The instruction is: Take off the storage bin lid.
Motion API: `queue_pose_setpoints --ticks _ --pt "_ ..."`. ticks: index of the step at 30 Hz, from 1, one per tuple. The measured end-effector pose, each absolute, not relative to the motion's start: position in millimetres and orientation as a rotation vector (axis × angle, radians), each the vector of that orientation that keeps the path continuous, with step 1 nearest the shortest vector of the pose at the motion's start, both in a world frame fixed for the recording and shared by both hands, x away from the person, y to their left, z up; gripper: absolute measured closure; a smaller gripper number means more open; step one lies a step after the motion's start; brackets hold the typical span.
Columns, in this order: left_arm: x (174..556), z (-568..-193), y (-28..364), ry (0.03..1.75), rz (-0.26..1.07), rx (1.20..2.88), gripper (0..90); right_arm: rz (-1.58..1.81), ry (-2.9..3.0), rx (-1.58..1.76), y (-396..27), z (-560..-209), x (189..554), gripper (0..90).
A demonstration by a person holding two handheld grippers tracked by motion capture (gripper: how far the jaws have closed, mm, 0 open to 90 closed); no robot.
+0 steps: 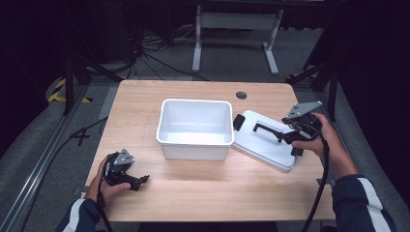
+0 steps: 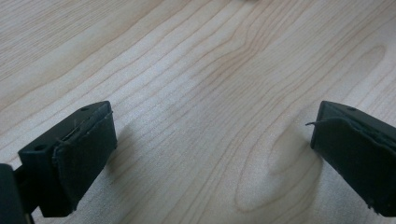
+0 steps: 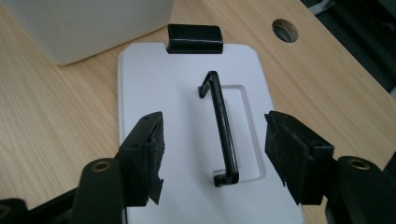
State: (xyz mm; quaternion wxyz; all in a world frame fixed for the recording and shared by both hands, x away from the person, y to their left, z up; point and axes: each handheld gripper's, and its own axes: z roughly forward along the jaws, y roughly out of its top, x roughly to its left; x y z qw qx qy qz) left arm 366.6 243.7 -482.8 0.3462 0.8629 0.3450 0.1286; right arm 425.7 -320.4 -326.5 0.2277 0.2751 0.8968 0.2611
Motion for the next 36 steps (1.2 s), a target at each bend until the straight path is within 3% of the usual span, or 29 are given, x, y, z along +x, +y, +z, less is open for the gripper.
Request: queue_pose_setpoints --ticks 21,36 --pt "366 -483 244 0.902 0.334 2.238 0.7 0.777 2.417 0.768 -347 -342 377 35.4" --pt "366 -483 244 0.903 0.335 2.237 0.7 0.849 2.417 0.814 -365 -374 350 31.4"
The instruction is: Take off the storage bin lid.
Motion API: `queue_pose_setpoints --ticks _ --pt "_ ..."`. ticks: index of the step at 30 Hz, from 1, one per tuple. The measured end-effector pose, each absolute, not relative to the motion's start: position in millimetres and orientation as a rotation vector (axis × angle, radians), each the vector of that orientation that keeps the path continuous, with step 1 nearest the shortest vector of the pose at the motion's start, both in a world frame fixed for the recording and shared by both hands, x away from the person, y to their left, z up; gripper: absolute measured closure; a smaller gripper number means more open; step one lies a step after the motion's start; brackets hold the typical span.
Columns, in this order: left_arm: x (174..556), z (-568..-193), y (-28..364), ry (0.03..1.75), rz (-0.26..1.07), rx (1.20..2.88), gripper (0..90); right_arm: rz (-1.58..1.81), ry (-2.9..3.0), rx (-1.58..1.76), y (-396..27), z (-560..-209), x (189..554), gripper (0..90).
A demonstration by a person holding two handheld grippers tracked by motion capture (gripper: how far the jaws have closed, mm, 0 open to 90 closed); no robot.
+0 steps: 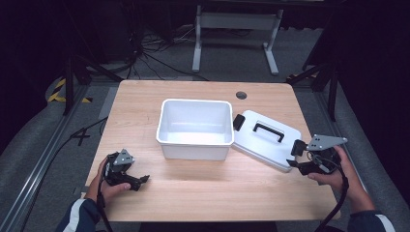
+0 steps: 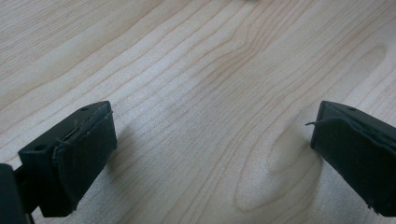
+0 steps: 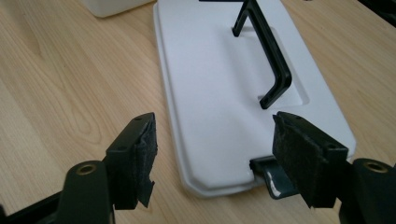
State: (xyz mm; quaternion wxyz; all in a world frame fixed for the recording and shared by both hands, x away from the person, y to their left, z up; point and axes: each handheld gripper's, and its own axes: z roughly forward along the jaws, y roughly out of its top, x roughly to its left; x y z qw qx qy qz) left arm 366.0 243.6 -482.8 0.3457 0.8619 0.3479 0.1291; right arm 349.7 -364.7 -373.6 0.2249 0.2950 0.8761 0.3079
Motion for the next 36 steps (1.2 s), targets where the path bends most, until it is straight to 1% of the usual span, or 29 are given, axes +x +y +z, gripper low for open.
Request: queue_pose_setpoints --ticks 6,15,23,27,30,33,36 --pt "366 -483 244 0.903 0.335 2.237 0.7 0.895 2.382 0.841 -372 -391 339 30.2" --pt "366 -482 244 0.895 0.34 2.244 0.7 0.877 2.336 0.889 -377 -417 331 29.5" --pt "366 -483 244 0.896 0.339 2.243 0.7 0.901 2.33 0.949 -387 -440 329 27.9" --pt "366 -483 244 0.895 0.339 2.243 0.7 0.966 2.336 1.003 -392 -452 327 26.5" --pt "366 -483 244 0.895 0.339 2.243 0.7 0.976 2.334 1.017 -393 -458 327 26.2" --pt "366 -483 244 0.895 0.339 2.243 0.7 0.992 2.339 1.046 -395 -466 328 23.0" --pt "366 -483 244 0.9 0.337 2.241 0.7 1.024 2.339 1.07 -397 -467 329 22.6"
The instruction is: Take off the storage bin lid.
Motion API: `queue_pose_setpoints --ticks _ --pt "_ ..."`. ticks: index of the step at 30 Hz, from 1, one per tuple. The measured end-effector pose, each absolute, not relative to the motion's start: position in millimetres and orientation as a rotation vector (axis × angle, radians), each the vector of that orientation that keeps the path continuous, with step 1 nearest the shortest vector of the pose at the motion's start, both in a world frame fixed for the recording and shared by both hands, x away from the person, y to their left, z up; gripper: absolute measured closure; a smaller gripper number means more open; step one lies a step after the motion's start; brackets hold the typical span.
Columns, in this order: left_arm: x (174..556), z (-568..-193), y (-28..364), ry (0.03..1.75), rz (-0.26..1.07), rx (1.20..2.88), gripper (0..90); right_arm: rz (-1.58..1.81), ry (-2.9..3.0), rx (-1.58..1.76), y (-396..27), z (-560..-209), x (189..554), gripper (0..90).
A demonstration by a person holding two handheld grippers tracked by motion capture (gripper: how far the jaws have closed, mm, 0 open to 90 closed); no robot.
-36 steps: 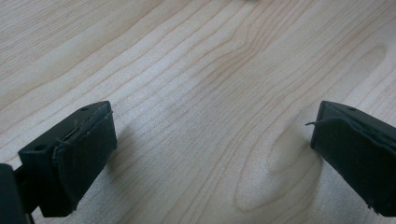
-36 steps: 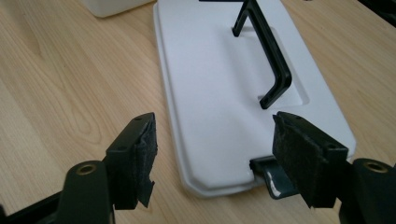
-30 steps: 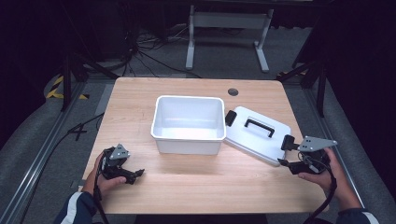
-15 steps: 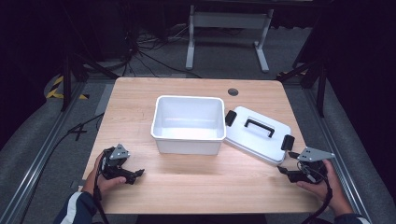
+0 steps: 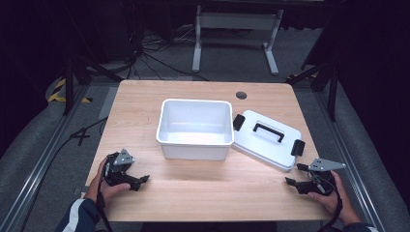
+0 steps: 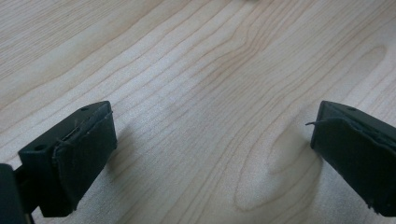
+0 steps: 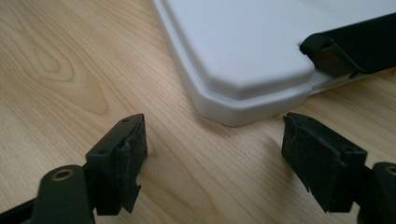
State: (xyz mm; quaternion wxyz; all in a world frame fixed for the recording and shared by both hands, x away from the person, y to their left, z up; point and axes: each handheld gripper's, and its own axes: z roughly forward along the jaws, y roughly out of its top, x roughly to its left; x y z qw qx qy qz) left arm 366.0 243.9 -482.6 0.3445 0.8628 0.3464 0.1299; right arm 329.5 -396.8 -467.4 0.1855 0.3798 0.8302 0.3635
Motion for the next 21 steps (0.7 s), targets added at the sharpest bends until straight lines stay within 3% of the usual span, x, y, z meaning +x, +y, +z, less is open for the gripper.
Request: queue_pose_setpoints --ticks 21 --pt "365.8 -482.7 243.8 0.904 0.336 2.238 0.7 1.023 2.338 1.07 -396.5 -467.7 329.8 22.2"
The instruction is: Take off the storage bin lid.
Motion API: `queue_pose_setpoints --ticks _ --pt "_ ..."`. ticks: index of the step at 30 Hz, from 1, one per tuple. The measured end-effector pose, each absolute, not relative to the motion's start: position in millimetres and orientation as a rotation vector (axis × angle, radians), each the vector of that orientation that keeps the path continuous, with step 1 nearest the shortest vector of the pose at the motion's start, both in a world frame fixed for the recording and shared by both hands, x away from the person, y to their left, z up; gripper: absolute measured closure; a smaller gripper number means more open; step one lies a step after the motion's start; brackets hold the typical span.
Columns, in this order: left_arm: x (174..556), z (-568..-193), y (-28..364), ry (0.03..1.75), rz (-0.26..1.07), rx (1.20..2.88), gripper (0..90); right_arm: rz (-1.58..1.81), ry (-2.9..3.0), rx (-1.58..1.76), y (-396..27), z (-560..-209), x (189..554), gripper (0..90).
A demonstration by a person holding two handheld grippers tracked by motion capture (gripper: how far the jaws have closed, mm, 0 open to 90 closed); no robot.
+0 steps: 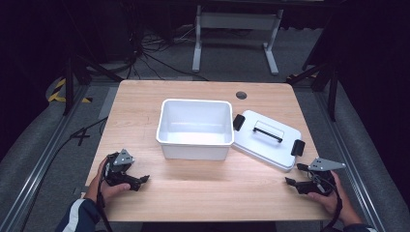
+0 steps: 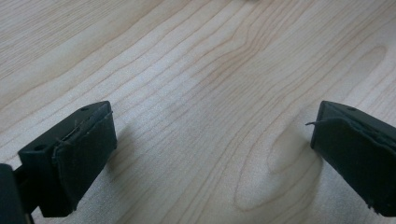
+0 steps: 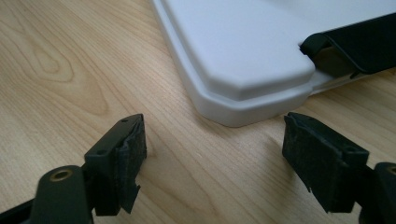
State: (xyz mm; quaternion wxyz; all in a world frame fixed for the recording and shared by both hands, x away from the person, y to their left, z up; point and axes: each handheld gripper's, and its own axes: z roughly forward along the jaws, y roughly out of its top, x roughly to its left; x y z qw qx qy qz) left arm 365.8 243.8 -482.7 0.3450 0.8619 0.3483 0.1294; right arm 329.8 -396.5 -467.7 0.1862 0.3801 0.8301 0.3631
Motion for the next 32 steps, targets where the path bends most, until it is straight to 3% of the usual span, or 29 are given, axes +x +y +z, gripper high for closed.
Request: queue_pose_setpoints --ticks 32 --pt "366.2 -482.8 243.4 0.909 0.331 2.236 0.3 1.016 2.333 1.084 -395.1 -467.6 331.0 20.8"
